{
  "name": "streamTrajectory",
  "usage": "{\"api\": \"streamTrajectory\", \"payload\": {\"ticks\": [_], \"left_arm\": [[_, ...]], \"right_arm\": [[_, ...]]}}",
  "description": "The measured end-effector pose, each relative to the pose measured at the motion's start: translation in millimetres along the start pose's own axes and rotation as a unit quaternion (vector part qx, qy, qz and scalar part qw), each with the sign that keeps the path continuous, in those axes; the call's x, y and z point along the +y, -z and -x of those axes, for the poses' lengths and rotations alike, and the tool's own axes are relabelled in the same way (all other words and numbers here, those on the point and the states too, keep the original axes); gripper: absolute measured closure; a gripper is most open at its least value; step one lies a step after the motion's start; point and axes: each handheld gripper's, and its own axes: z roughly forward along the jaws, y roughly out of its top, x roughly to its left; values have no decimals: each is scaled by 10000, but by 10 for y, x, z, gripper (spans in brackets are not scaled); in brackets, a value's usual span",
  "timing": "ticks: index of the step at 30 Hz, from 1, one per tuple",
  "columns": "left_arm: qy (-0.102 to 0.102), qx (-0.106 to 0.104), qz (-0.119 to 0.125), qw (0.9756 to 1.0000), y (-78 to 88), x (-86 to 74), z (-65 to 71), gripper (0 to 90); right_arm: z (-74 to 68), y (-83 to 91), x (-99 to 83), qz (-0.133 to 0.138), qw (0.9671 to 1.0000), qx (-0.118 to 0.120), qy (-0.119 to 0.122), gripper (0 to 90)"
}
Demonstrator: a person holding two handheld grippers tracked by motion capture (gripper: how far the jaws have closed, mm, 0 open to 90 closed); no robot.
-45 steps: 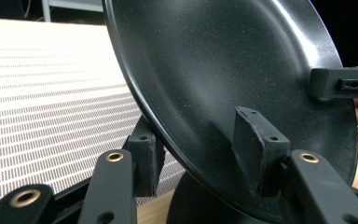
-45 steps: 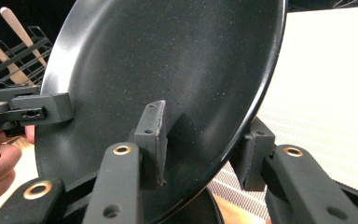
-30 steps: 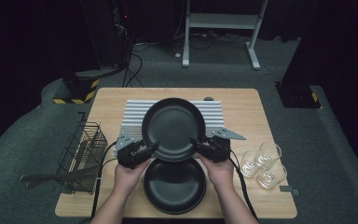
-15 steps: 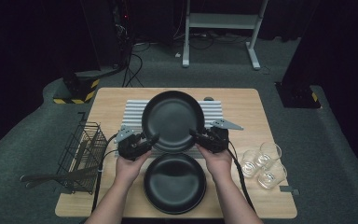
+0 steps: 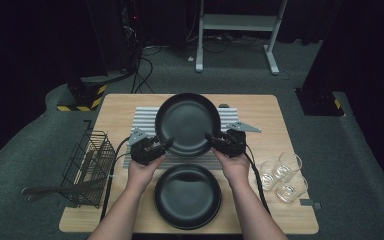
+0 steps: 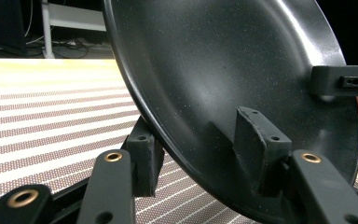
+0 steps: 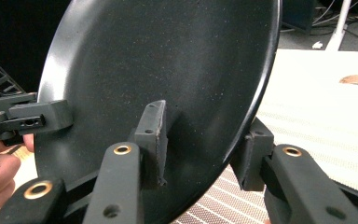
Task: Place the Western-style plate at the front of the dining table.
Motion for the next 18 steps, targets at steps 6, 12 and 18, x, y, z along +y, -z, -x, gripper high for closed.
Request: {"api": "streamTrajectory", "payload": {"ticks": [6,12,18], "left_arm": [[47,11,70,10000,1,50,-35,530],[46,58,55,10000,-27,58,-85,531],[91,24,-12,10000,-87,-19,-170,530]], "right_arm": [[-11,-37,73,20,10000,-4,34,605],[-23,-88,117,25,10000,-48,74,605],[10,-167,67,-129,9998,-61,101,605]]}}
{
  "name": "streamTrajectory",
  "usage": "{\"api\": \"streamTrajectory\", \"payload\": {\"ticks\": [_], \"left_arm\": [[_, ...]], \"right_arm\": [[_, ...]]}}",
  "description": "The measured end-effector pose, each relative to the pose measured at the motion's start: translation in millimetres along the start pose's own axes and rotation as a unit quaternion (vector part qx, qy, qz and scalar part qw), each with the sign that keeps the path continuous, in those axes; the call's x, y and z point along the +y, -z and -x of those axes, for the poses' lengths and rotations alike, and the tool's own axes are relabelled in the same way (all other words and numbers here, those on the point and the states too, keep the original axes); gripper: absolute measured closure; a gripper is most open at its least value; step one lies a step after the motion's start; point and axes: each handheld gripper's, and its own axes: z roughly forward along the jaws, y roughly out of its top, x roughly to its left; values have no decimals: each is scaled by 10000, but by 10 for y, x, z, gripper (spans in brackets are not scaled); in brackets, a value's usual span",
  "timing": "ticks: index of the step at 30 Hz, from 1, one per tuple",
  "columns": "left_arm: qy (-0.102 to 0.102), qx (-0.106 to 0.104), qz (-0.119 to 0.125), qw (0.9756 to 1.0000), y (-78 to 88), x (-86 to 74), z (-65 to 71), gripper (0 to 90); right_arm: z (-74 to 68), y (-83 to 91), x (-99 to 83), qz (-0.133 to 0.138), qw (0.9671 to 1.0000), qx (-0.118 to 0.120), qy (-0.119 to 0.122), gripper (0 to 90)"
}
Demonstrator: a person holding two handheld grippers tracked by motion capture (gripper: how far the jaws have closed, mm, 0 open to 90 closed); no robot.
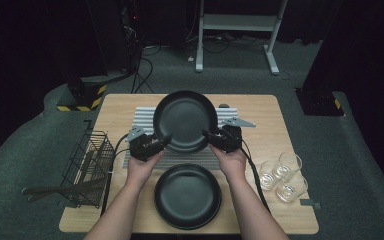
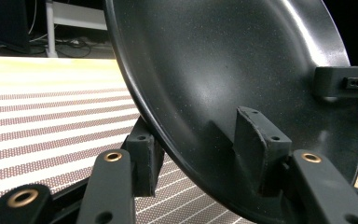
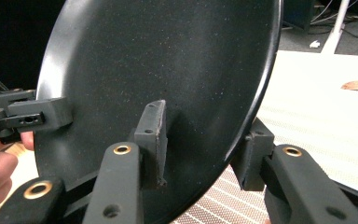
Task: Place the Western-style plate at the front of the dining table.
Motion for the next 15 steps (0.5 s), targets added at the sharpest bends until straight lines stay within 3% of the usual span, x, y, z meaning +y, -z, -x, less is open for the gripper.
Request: {"api": "streamTrajectory", "payload": {"ticks": [12,15], "left_arm": [[174,-25,-83,9998,-152,-198,-128,530],[298,-42,-111,9995,-167,-264,-157,529]], "right_arm": [[75,-143,-98,-271,9995,-125,39,605],[84,-183,-139,-334,9994,-124,26,605]]}}
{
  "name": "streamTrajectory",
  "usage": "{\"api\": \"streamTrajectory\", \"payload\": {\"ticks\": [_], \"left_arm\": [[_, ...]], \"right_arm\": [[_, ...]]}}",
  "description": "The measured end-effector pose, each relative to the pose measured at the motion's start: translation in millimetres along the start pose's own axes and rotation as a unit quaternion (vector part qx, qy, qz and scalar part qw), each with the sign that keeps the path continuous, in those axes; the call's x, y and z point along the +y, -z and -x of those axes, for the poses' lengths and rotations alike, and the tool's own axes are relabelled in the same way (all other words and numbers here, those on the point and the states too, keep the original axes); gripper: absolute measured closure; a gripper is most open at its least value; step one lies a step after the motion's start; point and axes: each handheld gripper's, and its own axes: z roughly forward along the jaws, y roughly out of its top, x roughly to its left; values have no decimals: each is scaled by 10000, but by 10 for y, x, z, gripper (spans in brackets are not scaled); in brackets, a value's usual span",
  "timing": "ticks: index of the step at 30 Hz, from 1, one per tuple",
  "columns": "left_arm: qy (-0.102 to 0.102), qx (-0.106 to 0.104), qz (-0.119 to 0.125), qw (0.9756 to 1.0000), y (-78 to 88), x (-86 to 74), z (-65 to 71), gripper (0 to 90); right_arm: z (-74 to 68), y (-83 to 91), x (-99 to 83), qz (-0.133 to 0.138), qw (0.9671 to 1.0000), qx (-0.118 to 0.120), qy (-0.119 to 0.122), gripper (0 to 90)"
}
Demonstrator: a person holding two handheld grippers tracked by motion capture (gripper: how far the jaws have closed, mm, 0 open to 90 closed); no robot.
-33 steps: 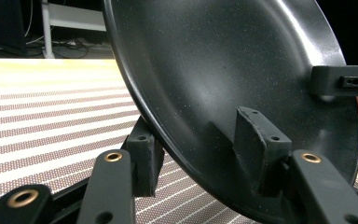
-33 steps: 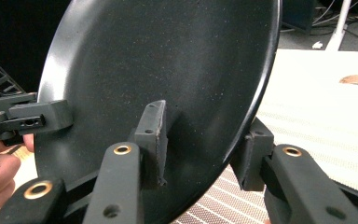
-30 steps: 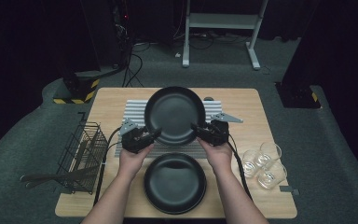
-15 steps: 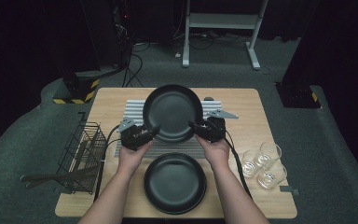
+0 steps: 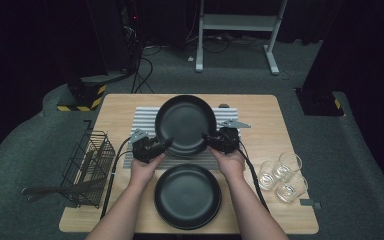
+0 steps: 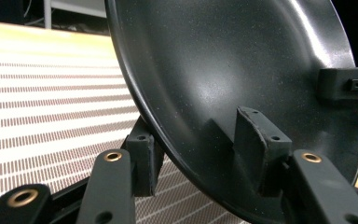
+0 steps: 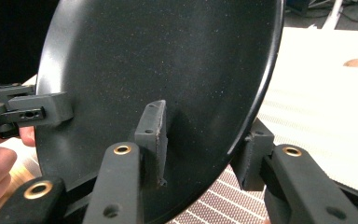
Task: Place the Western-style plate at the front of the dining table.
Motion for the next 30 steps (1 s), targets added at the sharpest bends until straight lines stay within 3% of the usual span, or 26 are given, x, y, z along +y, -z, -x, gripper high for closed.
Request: {"api": "streamTrajectory", "payload": {"ticks": [5,13,24,30], "left_arm": [[120,12,-47,9999,-27,-80,-56,526],[140,81,-56,9999,-51,-124,-80,526],[321,166,-332,9988,-113,-135,-102,525],[292,262,-506,9979,-161,-129,-95,526]], "right_arm": [[4,-71,-52,-105,9999,-21,-7,607],[50,-150,-125,-131,9998,83,-151,605],[119,-220,-199,-217,9993,154,-268,605],[185,-267,-259,-306,9986,204,-388,604]]}}
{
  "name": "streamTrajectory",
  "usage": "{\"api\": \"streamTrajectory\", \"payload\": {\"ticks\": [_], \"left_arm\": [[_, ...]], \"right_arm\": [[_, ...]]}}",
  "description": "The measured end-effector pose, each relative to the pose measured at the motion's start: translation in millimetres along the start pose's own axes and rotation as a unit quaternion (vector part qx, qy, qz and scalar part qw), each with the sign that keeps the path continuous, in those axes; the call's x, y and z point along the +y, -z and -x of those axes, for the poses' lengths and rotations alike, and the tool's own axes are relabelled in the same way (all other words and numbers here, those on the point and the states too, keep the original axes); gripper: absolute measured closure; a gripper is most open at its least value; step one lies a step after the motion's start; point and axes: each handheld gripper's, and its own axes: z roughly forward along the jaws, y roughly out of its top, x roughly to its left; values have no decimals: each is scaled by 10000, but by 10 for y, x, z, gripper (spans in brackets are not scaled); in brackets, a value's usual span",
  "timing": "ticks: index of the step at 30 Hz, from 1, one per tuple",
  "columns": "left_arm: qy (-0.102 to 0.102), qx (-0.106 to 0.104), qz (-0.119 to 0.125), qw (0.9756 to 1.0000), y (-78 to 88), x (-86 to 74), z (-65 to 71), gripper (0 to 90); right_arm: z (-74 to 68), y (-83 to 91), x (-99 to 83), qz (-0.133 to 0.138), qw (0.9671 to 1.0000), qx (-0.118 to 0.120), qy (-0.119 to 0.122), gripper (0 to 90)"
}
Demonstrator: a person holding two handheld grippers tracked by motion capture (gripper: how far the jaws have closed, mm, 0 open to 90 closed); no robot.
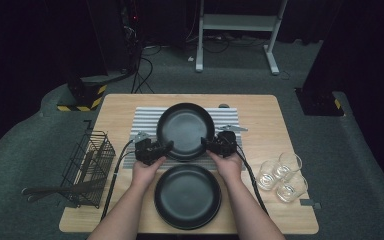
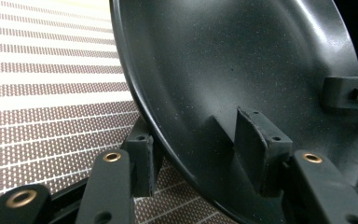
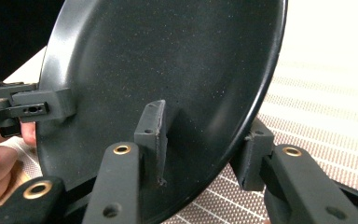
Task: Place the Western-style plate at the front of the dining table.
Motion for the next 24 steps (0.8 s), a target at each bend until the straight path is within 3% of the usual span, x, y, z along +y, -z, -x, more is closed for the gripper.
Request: {"api": "streamTrajectory", "payload": {"ticks": [5,9,24], "left_arm": [[31,76,-30,10000,-11,2,4,532],[168,147,-134,9997,-25,19,-36,536],[212,335,-412,9984,-101,38,-34,537]], "right_arm": [[39,-44,-28,-2,9999,59,-95,603],[47,-89,-31,4,9999,82,-103,603],[144,-211,-101,-86,9993,135,-324,594]]}}
